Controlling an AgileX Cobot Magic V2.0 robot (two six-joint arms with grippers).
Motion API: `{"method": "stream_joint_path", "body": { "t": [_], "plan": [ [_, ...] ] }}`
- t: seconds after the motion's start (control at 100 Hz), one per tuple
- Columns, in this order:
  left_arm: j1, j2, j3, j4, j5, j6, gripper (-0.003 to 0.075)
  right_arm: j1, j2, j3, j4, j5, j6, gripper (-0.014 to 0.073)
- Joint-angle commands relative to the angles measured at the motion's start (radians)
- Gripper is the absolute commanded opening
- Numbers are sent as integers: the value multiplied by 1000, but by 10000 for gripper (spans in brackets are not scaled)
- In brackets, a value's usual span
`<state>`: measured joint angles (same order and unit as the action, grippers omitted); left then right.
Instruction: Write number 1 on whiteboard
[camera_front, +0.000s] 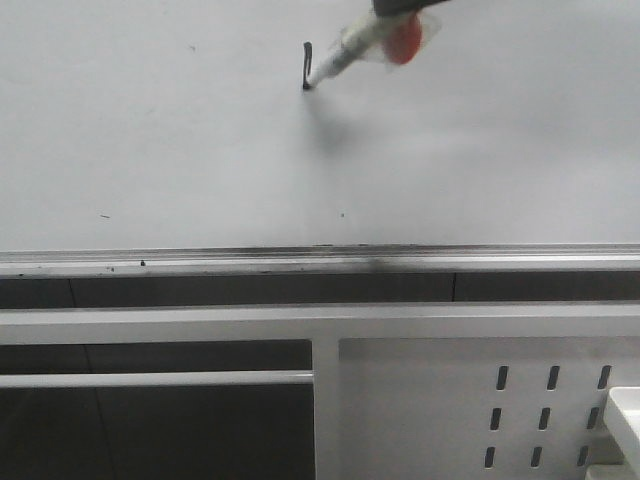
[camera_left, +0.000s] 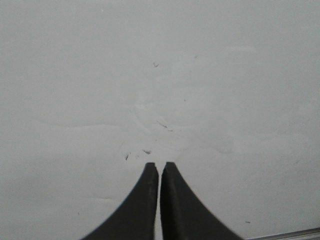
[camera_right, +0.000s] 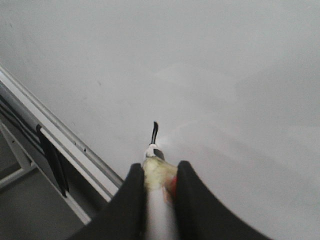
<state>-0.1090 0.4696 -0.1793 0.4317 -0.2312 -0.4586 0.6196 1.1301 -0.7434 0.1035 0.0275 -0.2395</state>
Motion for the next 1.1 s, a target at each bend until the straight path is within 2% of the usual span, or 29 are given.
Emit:
{"method": "stream_joint_path", "body": {
  "t": [0.0,0.19,0.38,0.55,0.61,0.66,0.75,0.86,0.92,1.09],
  "plan": [
    [2,5,-28,-17,-94,-10,-20,-23,27,-26,-14,-85,-10,-69],
    [2,5,-28,-17,-95,-10,-20,-23,101,-26,-14,-100,-10,-69],
    [2,5,-28,-17,-97,-10,-20,-20,95,-26,13,-113,-10,-69],
    [0,5,-28,23,-105,-14,-19,89,50,-26,24,-36,-10,-69],
    [-10,5,-28,88,-135,-32,-13,128,45,-27,9,-15,-10,-69],
    [-26,7,-26,181,-193,-41,16,154,45,-36,-6,11,-10,-69],
    [-66,27,-26,380,-324,-78,136,183,54,-73,-20,80,-10,-69],
    [-116,76,-26,479,-368,-157,302,197,61,-150,-25,180,-10,-69],
    [-137,108,-26,527,-377,-159,330,197,63,-192,-25,228,-10,-69],
    [-182,237,-26,605,-502,-159,312,197,81,-305,-29,359,-12,-69]
  ]
}}
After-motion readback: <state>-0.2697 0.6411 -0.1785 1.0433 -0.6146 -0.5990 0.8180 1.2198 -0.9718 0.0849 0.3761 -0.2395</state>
